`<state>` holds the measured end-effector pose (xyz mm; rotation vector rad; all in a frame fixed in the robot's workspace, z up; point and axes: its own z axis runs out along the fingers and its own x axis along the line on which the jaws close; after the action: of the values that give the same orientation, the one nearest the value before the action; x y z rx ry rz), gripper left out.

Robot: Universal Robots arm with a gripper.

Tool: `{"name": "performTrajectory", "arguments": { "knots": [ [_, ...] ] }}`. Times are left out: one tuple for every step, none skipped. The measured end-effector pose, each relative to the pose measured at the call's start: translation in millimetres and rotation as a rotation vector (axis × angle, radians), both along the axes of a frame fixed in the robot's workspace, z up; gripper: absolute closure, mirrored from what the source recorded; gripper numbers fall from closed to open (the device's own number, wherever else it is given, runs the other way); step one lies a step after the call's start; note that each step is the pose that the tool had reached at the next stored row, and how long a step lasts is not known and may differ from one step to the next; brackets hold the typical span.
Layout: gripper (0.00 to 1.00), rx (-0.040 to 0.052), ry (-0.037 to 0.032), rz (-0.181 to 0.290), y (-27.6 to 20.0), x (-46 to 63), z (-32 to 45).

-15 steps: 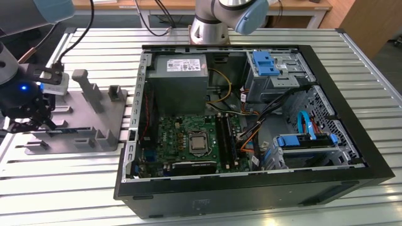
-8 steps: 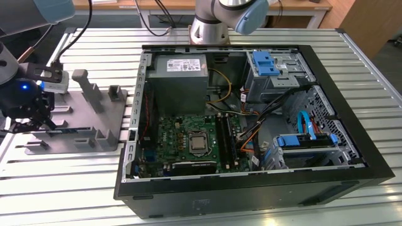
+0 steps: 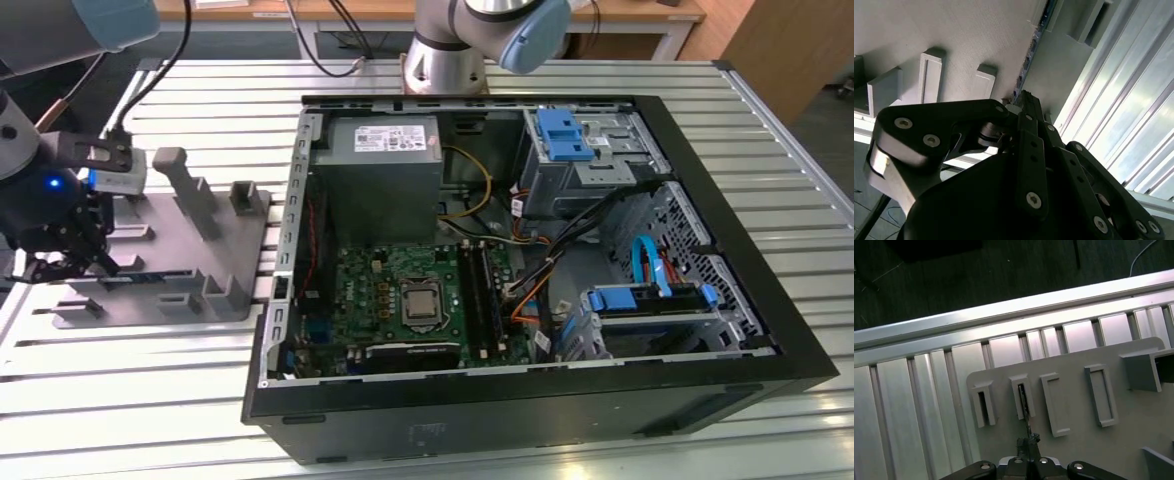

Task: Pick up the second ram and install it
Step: 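Pick up the second ram and move it above second insertion slot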

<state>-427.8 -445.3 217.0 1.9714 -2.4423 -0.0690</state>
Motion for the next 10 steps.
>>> {"name": "performTrajectory", "arguments": {
  "knots": [
    [0.90, 0.0000, 0.0001, 0.008, 0.0, 0.0, 0.0],
    [0.90, 0.0000, 0.0000, 0.015, 0.0, 0.0, 0.0],
    [0.90, 0.0000, 0.0000, 0.023, 0.0, 0.0, 0.0],
    [0.90, 0.0000, 0.0000, 0.030, 0.0, 0.0, 0.0],
    [0.90, 0.0000, 0.0000, 0.037, 0.0, 0.0, 0.0],
    [0.90, 0.0000, 0.0001, 0.044, 0.0, 0.0, 0.0],
    [0.90, -0.0001, 0.0001, 0.052, 0.0, 0.0, 0.1],
    [0.90, 0.0000, 0.0001, 0.059, 0.0, 0.0, 0.0],
    [0.90, 0.0000, 0.0000, 0.066, 0.0, 0.0, 0.0],
    [0.90, 0.0000, 0.0000, 0.073, 0.0, 0.0, 0.0]
  ]
}}
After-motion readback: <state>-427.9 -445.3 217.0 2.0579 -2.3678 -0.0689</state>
